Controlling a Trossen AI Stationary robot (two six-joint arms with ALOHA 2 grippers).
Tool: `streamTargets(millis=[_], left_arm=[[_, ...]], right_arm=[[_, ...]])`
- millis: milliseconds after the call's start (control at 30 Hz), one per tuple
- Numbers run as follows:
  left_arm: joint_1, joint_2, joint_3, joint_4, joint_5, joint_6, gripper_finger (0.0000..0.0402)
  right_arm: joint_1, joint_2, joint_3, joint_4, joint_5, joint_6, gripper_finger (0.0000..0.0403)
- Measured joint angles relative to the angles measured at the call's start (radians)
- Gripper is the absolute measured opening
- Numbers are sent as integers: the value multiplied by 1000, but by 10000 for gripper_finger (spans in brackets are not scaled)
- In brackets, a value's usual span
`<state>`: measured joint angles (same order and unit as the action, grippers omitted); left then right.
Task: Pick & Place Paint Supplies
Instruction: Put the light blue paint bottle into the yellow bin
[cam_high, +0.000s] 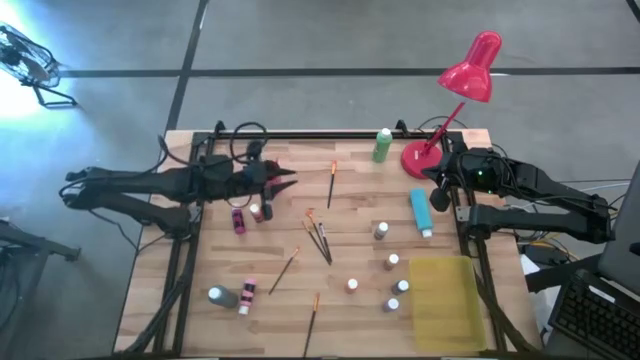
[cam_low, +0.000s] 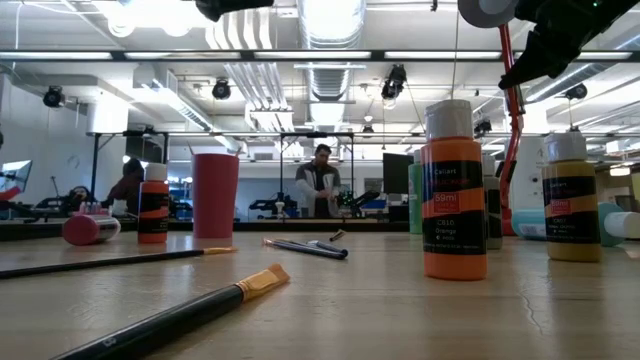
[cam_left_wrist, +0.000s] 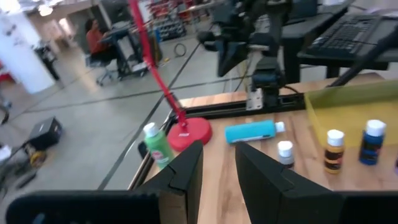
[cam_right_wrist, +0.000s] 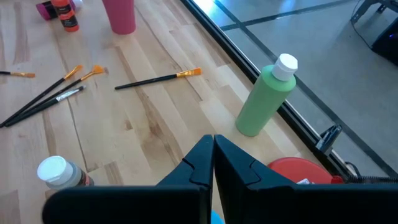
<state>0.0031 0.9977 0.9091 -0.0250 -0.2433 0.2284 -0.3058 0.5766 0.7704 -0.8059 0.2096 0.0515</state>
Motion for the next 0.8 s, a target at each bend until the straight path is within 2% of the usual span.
streamTargets(millis=[200,433,800], left_arm=[[-71,0,-3,5,-2,6,101],[-143,0,-13,5,-68,5,101],[-171,2,-58,34,-96,-55,101]], right_arm=[[0,0,0,0,0,-2,8],[0,0,0,0,0,0,8],[0,0,0,0,0,-1,8]])
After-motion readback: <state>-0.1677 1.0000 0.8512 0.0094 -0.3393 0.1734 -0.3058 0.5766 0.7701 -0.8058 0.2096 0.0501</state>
